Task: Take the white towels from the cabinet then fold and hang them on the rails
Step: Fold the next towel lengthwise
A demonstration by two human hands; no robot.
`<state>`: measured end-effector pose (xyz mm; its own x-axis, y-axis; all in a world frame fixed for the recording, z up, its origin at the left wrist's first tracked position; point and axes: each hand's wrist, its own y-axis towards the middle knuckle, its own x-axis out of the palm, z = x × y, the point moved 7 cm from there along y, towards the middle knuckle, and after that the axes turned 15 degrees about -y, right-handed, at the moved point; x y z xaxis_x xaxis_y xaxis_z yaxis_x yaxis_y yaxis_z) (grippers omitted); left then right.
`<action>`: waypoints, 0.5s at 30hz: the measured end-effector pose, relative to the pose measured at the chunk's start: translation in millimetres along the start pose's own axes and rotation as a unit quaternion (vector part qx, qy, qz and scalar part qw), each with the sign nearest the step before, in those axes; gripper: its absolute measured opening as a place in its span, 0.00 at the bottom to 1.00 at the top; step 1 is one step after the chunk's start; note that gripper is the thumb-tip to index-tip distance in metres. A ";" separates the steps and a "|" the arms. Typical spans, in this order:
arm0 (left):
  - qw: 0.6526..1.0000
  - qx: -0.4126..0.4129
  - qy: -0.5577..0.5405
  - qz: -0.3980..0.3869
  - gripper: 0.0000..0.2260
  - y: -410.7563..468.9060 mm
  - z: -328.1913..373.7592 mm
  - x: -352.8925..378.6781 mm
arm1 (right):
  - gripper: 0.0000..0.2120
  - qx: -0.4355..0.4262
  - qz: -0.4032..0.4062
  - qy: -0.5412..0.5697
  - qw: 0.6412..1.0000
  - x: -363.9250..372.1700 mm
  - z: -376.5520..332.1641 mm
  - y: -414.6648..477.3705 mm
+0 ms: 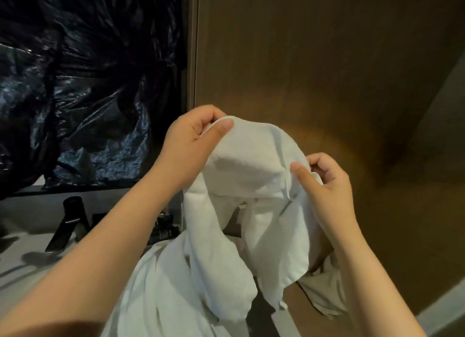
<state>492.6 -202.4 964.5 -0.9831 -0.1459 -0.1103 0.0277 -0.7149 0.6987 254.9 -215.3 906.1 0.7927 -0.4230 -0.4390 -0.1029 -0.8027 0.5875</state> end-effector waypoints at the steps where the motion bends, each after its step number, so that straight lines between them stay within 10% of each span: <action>1: 1.000 0.000 0.013 -0.010 0.09 -0.8 -3.4 3.4 | 0.06 0.003 -0.012 -0.006 1.000 1.7 5.1 -1.7; 9: 0.939 -0.282 0.161 -0.116 0.06 -137.1 -169.9 1.1 | 0.24 0.168 -0.203 -0.160 0.951 69.5 105.0 -94.9; 15: 0.894 -0.419 0.156 -0.018 0.27 -243.7 -187.0 -26.3 | 0.24 0.124 -0.239 -0.140 0.953 100.6 107.2 -136.6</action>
<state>545.5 -152.3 664.9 -0.8914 -0.2026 -0.4053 0.2514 -0.9653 -0.0705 284.3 -193.3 708.8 0.5972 -0.0518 -0.8004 0.0637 -0.9917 0.1118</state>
